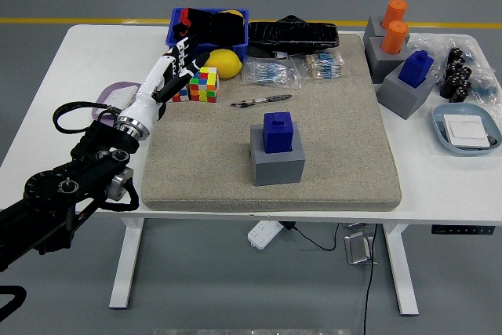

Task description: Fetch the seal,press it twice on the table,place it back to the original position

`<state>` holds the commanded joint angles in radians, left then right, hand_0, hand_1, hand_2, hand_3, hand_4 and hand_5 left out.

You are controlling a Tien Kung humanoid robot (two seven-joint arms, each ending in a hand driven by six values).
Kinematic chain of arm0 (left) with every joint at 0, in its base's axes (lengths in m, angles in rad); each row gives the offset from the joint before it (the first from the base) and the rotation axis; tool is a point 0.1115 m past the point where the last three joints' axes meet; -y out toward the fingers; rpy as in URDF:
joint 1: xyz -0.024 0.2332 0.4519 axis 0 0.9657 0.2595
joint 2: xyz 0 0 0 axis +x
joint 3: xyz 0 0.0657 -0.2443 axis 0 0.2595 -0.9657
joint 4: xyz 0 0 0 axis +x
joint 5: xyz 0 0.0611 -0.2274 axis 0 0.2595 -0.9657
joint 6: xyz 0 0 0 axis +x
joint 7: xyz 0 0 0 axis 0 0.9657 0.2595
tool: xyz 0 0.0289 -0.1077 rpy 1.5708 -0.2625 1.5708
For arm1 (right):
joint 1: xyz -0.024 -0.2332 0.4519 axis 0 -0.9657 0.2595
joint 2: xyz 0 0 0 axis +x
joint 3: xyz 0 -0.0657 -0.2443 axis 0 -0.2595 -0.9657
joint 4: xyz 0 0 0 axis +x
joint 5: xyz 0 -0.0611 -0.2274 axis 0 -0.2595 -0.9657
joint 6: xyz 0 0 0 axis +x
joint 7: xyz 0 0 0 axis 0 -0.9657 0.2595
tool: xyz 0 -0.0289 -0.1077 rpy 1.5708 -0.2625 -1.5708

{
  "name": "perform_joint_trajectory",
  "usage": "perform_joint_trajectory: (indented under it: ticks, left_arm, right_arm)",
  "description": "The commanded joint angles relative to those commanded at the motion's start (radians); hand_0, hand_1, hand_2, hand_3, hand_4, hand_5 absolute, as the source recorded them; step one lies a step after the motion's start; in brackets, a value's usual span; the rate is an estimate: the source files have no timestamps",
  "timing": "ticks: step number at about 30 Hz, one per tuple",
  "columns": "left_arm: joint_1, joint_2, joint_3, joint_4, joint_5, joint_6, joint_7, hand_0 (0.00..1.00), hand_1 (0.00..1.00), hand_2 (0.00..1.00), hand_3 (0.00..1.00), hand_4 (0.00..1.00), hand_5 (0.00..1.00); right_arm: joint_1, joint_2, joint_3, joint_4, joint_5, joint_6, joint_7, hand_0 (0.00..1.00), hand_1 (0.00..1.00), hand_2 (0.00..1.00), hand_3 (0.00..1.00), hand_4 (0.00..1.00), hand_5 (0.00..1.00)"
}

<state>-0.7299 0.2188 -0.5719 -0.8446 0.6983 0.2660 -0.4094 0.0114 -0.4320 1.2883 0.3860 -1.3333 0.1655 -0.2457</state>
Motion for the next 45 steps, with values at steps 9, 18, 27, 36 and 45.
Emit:
perform_joint_trajectory:
  ticks: [9,18,27,36,45]
  left_arm:
    - [-0.007,-0.003,0.002,0.017,0.014,-0.001,0.016,0.998,0.998,0.998,0.998,0.998,0.715]
    - [0.007,0.008,-0.020,0.001,0.004,0.003,0.009,0.998,0.998,0.998,0.998,0.998,0.708]
    - [0.010,0.020,-0.028,-0.001,0.028,0.002,0.020,0.998,0.998,0.998,0.998,0.998,0.687]
    - [0.011,0.019,-0.030,-0.001,0.033,0.000,0.029,0.998,0.998,0.998,0.998,0.998,0.675]
    - [0.012,0.019,-0.029,0.002,0.036,0.002,0.029,0.998,0.998,0.998,0.998,0.998,0.666]
  right_arm:
    - [0.000,0.008,0.048,0.007,0.007,-0.013,0.009,0.904,0.756,0.759,0.775,0.879,0.559]
    - [0.001,-0.004,0.032,0.001,-0.010,-0.009,0.009,0.904,0.754,0.758,0.775,0.879,0.558]
    - [-0.006,-0.004,0.023,0.007,0.002,-0.001,0.005,0.904,0.755,0.759,0.774,0.879,0.557]
    - [-0.005,-0.004,0.024,0.001,0.003,-0.001,0.005,0.904,0.757,0.758,0.775,0.879,0.558]
    - [-0.006,-0.006,0.027,0.002,0.002,-0.001,0.005,0.904,0.757,0.758,0.772,0.879,0.559]
